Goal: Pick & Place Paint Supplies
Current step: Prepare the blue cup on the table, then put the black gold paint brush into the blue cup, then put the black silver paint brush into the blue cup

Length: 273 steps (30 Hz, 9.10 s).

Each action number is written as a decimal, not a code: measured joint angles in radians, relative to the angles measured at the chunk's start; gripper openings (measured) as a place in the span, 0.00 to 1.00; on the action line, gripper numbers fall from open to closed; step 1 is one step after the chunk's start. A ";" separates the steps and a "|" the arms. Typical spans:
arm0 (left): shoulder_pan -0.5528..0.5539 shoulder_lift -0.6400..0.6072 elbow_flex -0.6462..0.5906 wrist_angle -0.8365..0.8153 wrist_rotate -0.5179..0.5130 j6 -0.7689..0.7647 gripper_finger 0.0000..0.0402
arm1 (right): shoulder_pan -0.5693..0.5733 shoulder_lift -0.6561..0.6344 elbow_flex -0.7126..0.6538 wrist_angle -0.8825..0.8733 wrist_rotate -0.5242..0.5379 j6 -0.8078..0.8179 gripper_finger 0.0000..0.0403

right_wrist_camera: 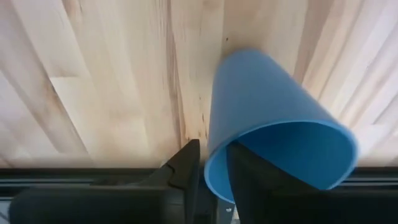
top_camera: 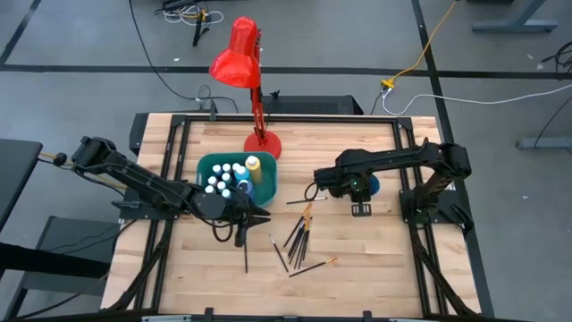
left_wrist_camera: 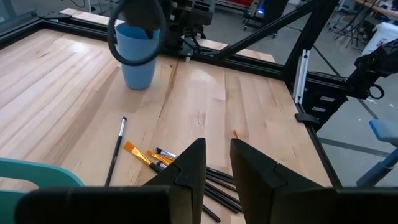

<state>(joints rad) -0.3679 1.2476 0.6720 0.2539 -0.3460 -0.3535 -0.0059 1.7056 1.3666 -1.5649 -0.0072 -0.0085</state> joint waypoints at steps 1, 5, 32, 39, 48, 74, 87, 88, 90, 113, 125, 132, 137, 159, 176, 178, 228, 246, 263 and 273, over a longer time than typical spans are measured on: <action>0.000 0.000 0.000 0.000 0.000 0.002 0.20 | 0.000 -0.002 0.012 -0.002 0.002 0.000 0.23; 0.000 0.000 0.000 0.000 0.001 -0.012 0.20 | 0.000 -0.038 0.067 -0.003 0.002 0.000 0.24; -0.169 0.067 0.190 0.170 -0.438 0.174 0.20 | 0.163 -0.612 -0.398 1.213 -0.114 0.008 0.25; -0.212 0.125 0.227 0.149 -0.452 0.263 0.20 | 0.224 -0.511 -0.733 2.065 -0.287 -0.012 0.25; -0.211 0.129 0.227 0.119 -0.451 0.216 0.20 | 0.320 -0.310 -0.810 2.297 -0.253 -0.050 0.27; -0.209 0.129 0.227 0.103 -0.307 0.189 0.20 | 0.558 -0.036 -1.082 2.610 0.150 0.262 0.47; -0.208 0.129 0.227 0.103 -0.308 0.200 0.20 | 0.568 0.299 -1.000 2.832 0.094 0.265 0.45; -0.208 0.129 0.227 0.103 -0.308 0.203 0.20 | 0.570 0.313 -0.997 2.830 0.096 0.267 0.45; -0.208 0.129 0.227 0.102 -0.307 0.205 0.20 | 0.576 0.345 -0.985 2.840 0.111 0.260 0.45; -0.208 0.129 0.227 0.103 -0.308 0.236 0.20 | 0.587 0.441 -0.935 2.829 0.121 0.187 0.10; -0.208 0.129 0.227 0.102 -0.308 0.238 0.20 | 0.584 0.230 -0.983 2.711 0.059 0.122 0.05; -0.208 0.129 0.227 0.102 -0.305 0.279 0.20 | 0.583 -0.108 -0.961 2.310 0.063 0.135 0.03; -0.208 0.129 0.227 0.102 -0.305 0.296 0.20 | 0.583 -0.389 -0.839 1.778 0.068 0.131 0.03; -0.208 0.129 0.227 0.101 -0.304 0.325 0.20 | 0.420 -0.604 -0.108 0.003 0.293 0.224 0.03; -0.208 0.129 0.227 0.103 -0.304 0.352 0.20 | 0.222 -0.589 -0.331 0.104 0.330 0.088 0.06; -0.208 0.129 0.227 0.103 -0.304 0.354 0.20 | 0.215 -0.589 -0.368 0.161 0.329 0.047 0.09; -0.203 0.129 0.227 0.095 -0.304 0.351 0.20 | 0.126 -0.048 -0.453 1.278 0.169 0.008 0.45; -0.203 0.129 0.227 0.095 -0.304 0.350 0.20 | -0.002 0.072 -0.447 1.234 0.096 0.015 0.43; -0.203 0.129 0.227 0.094 -0.304 0.350 0.20 | -0.023 0.074 -0.448 1.195 -0.009 -0.135 0.06; -0.203 0.129 0.227 0.093 -0.304 0.350 0.20 | -0.020 -0.003 -0.421 1.147 -0.068 -0.086 0.01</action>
<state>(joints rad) -0.5713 1.3766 0.8986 0.3467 -0.6495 -0.0032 -0.0257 1.7028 0.9456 -0.4174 -0.0754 -0.0947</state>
